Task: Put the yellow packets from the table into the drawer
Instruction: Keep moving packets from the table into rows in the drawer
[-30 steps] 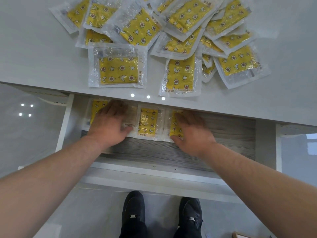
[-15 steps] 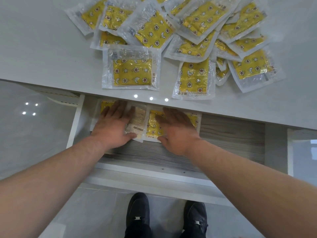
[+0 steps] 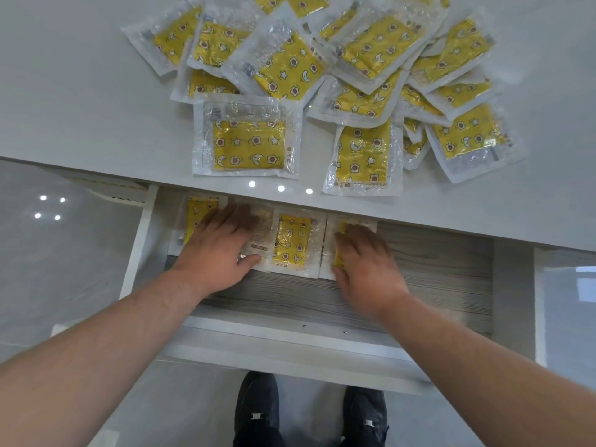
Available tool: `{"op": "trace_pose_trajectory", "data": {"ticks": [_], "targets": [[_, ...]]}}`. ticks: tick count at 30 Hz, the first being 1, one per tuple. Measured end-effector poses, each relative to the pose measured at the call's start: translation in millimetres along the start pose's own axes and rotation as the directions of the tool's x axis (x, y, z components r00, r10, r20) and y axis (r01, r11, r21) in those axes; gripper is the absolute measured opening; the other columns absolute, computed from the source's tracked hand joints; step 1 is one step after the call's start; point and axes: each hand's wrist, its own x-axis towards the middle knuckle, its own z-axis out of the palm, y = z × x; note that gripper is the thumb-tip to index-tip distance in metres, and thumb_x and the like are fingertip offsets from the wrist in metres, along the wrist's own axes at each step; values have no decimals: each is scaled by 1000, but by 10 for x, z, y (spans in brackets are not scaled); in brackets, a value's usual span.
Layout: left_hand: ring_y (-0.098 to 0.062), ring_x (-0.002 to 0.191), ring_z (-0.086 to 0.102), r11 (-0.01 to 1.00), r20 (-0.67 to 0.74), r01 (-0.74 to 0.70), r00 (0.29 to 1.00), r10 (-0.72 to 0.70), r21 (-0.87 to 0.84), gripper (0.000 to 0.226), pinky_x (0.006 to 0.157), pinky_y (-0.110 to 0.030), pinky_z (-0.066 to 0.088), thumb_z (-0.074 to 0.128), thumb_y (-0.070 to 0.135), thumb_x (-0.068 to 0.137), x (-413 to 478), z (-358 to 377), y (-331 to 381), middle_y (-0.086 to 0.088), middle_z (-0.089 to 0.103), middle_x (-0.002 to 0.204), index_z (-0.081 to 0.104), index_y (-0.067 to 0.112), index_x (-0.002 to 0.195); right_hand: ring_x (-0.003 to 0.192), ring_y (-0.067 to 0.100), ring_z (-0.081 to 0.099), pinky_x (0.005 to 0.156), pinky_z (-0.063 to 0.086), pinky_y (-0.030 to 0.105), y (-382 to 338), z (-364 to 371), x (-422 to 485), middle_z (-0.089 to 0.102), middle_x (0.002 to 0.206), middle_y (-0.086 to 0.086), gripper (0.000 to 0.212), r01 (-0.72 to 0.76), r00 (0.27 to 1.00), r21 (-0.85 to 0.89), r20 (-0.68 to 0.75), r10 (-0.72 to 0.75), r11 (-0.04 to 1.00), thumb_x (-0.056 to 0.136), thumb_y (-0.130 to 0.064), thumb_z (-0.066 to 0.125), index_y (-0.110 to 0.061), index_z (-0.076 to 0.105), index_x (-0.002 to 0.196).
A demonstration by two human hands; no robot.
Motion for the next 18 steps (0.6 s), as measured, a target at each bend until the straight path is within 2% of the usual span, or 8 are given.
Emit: {"op": "trace_pose_trajectory", "data": {"ticks": [3,7,10,12,14,16,18], "targets": [[-25,145,19,1000,36,6,999,-5,-22,63,117,-40,7,54,46,89,-18,21,9,-4,26,156,36,25,145,146,26,11,118,12,42,46,39,8,17,159,3,56,-2,998,20,56,1,1000,98,-37,43,-24,25,150],[-24,146,16,999,31,-1,1000,2,-53,65,115,-35,1,54,44,89,-30,-15,32,-4,24,157,33,24,147,145,26,15,118,12,41,38,-10,55,22,156,3,55,8,999,9,39,-9,1000,96,-37,47,-25,29,147],[-23,144,23,991,25,-2,1000,6,-132,61,115,-33,14,53,43,91,-98,-188,128,-2,29,155,36,22,145,143,31,23,117,21,45,-9,-128,-59,30,153,10,50,41,999,67,27,-43,997,94,-32,50,-19,40,141],[-21,133,43,981,-36,-70,997,65,-178,49,107,-32,33,52,41,91,-201,-367,217,0,48,143,50,20,135,133,34,41,107,39,46,-58,-249,-209,47,142,12,40,127,992,116,-2,-127,985,91,-26,54,-15,54,130],[-17,110,61,964,-100,-160,985,141,-214,40,87,-25,47,47,41,89,-324,-618,322,3,64,121,63,18,119,114,29,57,90,52,40,-113,-420,-364,62,123,6,31,220,975,153,-18,-220,963,91,-24,50,-15,63,118],[-13,89,67,932,-164,-246,964,208,-266,36,71,-18,50,48,38,87,-405,-879,391,4,71,100,69,15,105,94,25,64,76,56,37,-156,-638,-456,69,103,2,31,250,968,208,-67,-241,946,89,-26,45,-16,68,107],[-13,80,68,912,-257,-311,935,243,-267,31,65,-22,55,52,33,87,-420,-1104,407,2,72,89,71,11,98,75,20,65,64,56,36,-206,-874,-501,70,84,-3,30,261,962,244,-150,-230,934,86,-30,44,-19,70,94]]}}
